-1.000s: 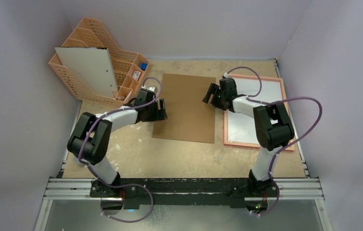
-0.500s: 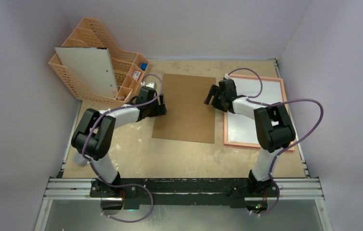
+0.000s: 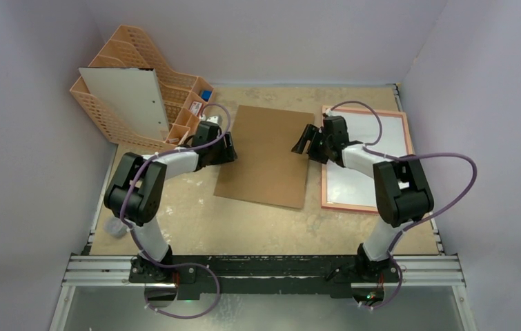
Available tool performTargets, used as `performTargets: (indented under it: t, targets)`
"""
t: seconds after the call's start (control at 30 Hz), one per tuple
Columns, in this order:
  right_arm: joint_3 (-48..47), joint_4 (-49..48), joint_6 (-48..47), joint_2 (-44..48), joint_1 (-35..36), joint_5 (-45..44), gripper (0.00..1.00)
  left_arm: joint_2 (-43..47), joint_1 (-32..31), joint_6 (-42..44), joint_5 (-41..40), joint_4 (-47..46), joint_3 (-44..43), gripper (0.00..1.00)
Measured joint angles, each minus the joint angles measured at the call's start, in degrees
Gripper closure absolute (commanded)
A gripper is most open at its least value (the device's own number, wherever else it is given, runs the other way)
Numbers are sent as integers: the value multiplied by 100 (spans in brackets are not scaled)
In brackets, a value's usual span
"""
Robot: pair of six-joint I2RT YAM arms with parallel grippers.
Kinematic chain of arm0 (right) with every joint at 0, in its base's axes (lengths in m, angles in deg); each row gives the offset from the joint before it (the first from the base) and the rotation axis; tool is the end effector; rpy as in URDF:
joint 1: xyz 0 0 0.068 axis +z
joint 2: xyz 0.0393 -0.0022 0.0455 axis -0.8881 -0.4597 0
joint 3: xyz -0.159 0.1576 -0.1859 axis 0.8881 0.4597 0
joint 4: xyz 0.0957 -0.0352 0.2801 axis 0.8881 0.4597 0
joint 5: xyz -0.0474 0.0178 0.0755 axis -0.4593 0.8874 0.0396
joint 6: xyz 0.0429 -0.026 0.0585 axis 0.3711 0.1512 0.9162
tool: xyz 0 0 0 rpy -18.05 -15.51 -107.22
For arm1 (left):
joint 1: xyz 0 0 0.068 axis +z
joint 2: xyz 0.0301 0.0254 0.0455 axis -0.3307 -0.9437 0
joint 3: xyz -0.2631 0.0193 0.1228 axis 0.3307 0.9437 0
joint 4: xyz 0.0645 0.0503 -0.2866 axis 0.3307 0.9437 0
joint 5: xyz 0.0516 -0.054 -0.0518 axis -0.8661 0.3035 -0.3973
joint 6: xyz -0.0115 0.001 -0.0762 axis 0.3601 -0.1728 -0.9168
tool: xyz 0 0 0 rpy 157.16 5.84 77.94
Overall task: Put the photo into the frame
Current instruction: Pick up the photo frame item at the center of the board.
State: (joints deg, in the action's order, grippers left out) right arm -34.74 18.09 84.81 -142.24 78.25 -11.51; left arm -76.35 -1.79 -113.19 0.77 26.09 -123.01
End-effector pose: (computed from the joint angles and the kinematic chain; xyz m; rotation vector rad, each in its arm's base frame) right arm 0.4087 0.1284 0.1503 0.3177 2.2957 0.7225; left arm 0.3857 -0.1528 0.1251 -0.2060 2.4242 -0.5029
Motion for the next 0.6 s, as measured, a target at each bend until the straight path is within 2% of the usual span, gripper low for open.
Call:
performTargets:
  t: [0.3, 0.6]
  targets:
    - [68, 26, 57, 1108, -31, -146, 26, -33, 57, -2, 603, -442, 173, 45]
    - [564, 72, 264, 1307, -234, -929, 31, -151, -203, -216, 942, -1213, 396, 46]
